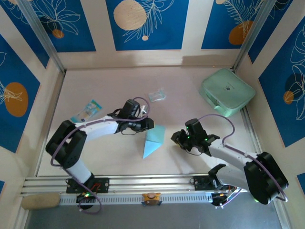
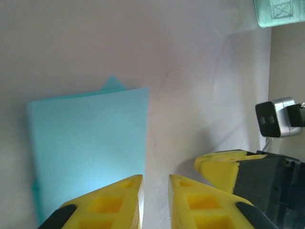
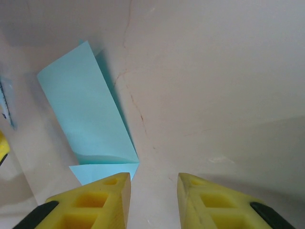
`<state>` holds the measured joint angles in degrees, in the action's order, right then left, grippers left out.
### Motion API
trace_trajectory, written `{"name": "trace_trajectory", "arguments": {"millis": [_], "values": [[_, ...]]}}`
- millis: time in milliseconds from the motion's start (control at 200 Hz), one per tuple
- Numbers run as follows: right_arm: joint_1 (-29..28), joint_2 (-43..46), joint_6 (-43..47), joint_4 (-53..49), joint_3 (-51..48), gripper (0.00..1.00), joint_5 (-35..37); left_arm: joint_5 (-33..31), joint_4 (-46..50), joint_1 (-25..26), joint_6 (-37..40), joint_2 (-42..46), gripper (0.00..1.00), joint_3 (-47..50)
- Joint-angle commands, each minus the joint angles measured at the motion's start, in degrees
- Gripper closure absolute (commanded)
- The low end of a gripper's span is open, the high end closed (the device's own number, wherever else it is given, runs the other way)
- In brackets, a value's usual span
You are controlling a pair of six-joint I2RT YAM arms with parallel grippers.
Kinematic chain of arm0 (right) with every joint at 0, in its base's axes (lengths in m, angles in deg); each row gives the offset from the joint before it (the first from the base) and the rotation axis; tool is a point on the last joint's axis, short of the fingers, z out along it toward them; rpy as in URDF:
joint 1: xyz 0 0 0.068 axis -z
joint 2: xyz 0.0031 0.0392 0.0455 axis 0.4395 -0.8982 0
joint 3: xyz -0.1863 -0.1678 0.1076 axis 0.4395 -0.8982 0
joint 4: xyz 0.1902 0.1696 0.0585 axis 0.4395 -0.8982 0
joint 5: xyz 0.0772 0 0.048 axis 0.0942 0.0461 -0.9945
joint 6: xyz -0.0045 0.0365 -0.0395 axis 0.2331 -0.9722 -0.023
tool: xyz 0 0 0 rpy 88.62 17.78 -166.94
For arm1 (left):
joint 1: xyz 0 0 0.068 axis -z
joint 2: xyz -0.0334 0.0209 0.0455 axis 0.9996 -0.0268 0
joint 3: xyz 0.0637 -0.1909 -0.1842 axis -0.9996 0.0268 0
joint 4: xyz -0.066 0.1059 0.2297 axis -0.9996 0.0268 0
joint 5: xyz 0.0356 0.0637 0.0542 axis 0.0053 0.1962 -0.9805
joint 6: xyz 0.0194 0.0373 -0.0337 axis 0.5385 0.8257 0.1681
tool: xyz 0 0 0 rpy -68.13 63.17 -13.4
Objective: Fold a paper plane with a square sheet of paper (pick it up from the middle)
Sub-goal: Fold the wing for the fifth time at the center of the table.
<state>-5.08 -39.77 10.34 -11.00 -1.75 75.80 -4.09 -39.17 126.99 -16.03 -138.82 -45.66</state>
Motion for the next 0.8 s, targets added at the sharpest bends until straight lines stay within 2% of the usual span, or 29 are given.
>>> {"name": "trace_trajectory", "arguments": {"millis": [0,285,565,795], "values": [[0.7,0.8,2.1,1.0,-0.8,0.69,-3.9,1.2,3.1,0.7,2.4,-2.9,0.82,-2.8],[0.4,-4.1,4.0,5.8,1.1,0.69,-9.2,-1.6,5.9,0.5,3.5,-7.6,0.85,-4.1],[-2.4,-10.4,5.2,8.3,4.2,0.69,-11.2,-2.1,3.8,-0.5,2.7,-10.8,0.87,-1.7],[-4.3,-15.7,5.2,9.9,6.4,0.67,-12.5,2.8,-5.9,-2.8,-2.3,-11.4,0.88,5.3]]}}
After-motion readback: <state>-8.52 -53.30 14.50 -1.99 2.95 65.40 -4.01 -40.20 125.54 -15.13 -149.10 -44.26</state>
